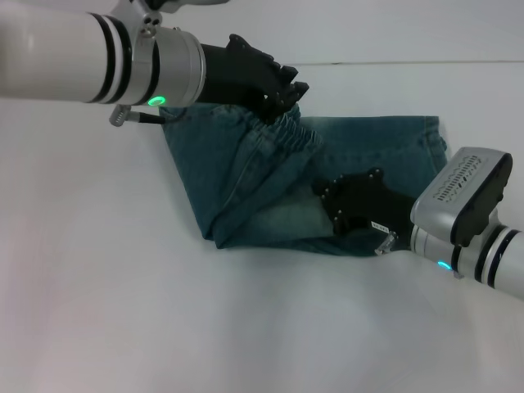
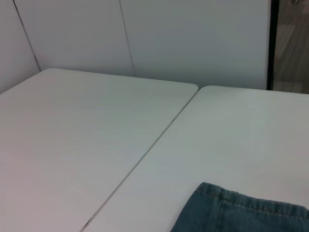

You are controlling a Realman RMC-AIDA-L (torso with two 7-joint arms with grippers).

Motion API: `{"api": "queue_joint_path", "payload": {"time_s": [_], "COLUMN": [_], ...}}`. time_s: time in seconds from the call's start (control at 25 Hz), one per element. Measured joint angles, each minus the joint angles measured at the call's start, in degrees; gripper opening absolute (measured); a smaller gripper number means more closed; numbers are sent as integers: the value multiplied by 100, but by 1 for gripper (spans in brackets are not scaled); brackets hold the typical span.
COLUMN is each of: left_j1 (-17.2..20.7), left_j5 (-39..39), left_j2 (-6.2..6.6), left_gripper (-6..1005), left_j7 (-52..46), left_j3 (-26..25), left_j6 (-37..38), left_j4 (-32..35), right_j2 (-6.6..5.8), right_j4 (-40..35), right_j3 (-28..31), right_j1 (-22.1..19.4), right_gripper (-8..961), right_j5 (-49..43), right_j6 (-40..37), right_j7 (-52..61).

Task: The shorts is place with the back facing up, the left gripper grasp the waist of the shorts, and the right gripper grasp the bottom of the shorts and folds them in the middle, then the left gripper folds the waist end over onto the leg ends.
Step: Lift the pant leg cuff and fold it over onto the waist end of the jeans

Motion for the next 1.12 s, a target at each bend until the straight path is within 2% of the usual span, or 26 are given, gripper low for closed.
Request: {"api": "queue_joint_path", "payload": {"time_s": [0.16, 0.32, 0.48, 0.6, 0.8, 0.84, 0.92, 1.12], "left_j1": [-28, -282, -758, -1320, -2190, -2465, -2546, -2870], "left_j5": [118, 521, 1183, 1683, 2129, 2251, 2280, 2338], "left_j2": [-12, -10, -18, -24, -35, -36, -36, -35], "left_gripper": [172, 331, 503, 642, 763, 788, 836, 830], "left_j7": [0, -57, -334, -557, -801, -819, -819, -801], "left_j3": [165, 438, 703, 836, 917, 963, 989, 1177], "left_j6": [-113, -17, 77, 82, -237, -473, -552, -1083], "left_j4": [-118, -135, -301, -820, -2019, -2468, -2602, -3194], "right_j2": [0, -1, 9, 22, 34, 35, 35, 34], "right_j4": [1, 2, 41, 49, 70, 95, 119, 145], "right_j3": [-1, -6, -13, -20, -20, -20, -19, -19], "right_j1": [-62, -92, -67, -40, -19, -19, -18, -44], "right_gripper": [-2, -2, -2, -1, -1, -1, -1, -2], "right_j5": [-3, -3, -8, -35, -82, -82, -82, -85], "right_j6": [-42, -76, -93, -109, -187, -211, -232, -284], "right_j7": [-2, 11, -12, -10, 14, 8, 0, -7]}}
